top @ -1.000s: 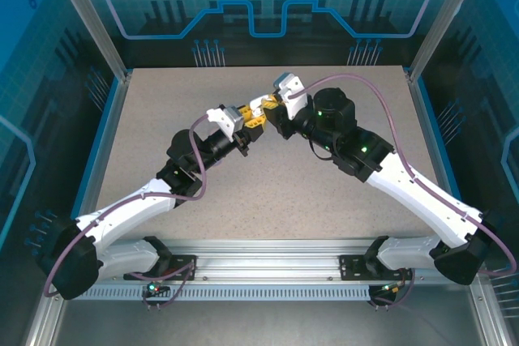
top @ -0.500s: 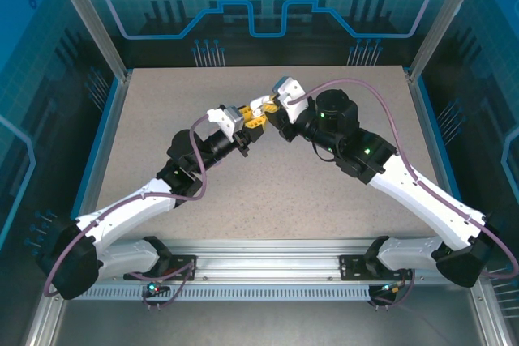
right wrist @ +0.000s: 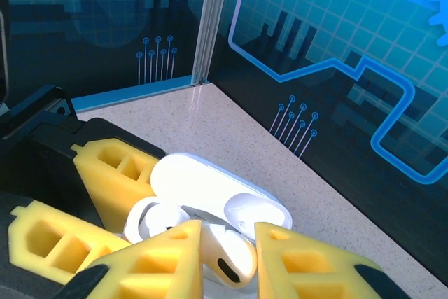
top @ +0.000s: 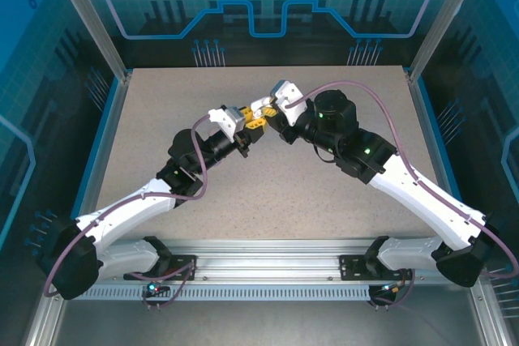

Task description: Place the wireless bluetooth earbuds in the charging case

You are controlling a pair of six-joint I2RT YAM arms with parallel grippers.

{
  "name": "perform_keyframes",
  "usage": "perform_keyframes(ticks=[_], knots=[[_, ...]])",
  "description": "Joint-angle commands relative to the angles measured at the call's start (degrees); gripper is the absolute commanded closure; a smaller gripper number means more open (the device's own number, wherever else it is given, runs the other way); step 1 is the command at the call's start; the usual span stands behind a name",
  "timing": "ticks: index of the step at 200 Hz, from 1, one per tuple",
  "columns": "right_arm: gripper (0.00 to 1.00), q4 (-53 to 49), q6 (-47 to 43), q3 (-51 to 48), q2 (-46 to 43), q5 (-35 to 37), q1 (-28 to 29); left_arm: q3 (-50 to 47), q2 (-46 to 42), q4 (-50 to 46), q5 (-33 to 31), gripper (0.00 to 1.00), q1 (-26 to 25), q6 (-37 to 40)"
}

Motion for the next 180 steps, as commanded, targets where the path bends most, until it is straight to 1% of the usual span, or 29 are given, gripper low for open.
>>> perform_keyframes(ticks=[1,33,104,126,140,155,168,180], knots=[[0.75,-4.8,-0.6,0.6,0.8,-1.9,1.3,2.4,-1.5,5.6,0.2,1.0,-0.3,-0.9],[0.68,-4.3,0.0,1.2,0.7,-1.5,1.3,2.4,-1.4,5.6,0.2,1.0,-0.3,-0.9],[0.61,-3.3,1.0,2.1,0.3,-1.2,1.3,2.3,-1.4,5.6,0.2,1.0,-0.3,-1.0],[0.58,-2.8,2.1,1.6,-0.4,0.5,0.9,2.1,-1.4,5.5,-0.2,1.0,-0.3,-1.0],[0.54,-1.6,6.4,-0.6,-2.2,1.7,-1.0,1.8,-1.4,5.5,-1.7,1.0,-0.3,-1.1],[0.48,0.4,13.6,-4.9,-5.6,0.8,-5.1,1.1,-1.7,5.3,-3.8,1.0,-0.3,-1.1],[0.46,0.4,19.0,-8.3,-8.2,0.5,-8.0,0.5,-1.9,5.2,-5.1,1.0,-0.3,-0.9],[0.44,-0.7,24.0,-11.7,-9.9,1.7,-10.4,-0.1,-2.1,5.3,-5.6,1.0,-0.3,-0.7]])
